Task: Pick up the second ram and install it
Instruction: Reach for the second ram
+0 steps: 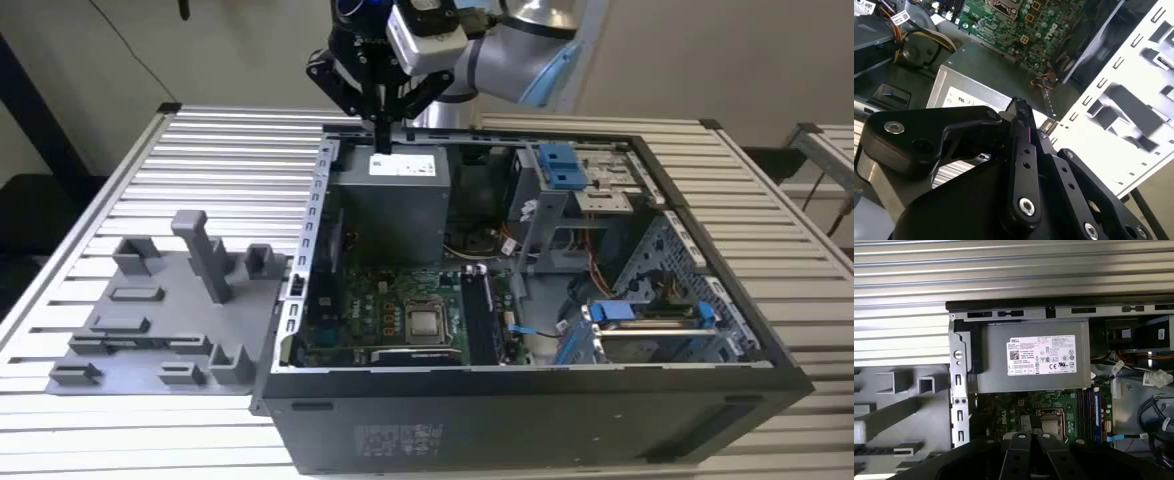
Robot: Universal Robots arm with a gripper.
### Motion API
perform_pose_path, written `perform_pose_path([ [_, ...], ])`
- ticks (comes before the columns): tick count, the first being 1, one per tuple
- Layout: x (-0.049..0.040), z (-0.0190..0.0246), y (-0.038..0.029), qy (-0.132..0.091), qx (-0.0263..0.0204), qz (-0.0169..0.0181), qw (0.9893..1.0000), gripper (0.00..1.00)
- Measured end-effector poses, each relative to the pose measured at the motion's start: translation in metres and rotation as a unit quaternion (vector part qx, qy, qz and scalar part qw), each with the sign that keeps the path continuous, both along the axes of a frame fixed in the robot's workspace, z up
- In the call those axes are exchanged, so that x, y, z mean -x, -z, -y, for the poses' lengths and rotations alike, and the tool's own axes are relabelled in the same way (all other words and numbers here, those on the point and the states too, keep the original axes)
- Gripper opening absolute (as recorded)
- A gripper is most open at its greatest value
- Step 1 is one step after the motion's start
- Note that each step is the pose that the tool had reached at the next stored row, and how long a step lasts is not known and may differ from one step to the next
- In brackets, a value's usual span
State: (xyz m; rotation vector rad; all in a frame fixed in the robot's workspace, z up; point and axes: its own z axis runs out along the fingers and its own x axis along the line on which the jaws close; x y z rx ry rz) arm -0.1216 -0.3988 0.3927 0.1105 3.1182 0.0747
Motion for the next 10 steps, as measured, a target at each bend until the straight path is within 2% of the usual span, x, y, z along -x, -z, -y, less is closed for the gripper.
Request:
perform_pose_path([
  [5, 0.0032, 0.0, 0.0002, 0.0, -0.0001, 0.0001, 1.0, 0.11],
  [10, 0.0108, 0.0, 0.0003, 0.0, -0.0001, 0.0001, 1.0, 0.11],
])
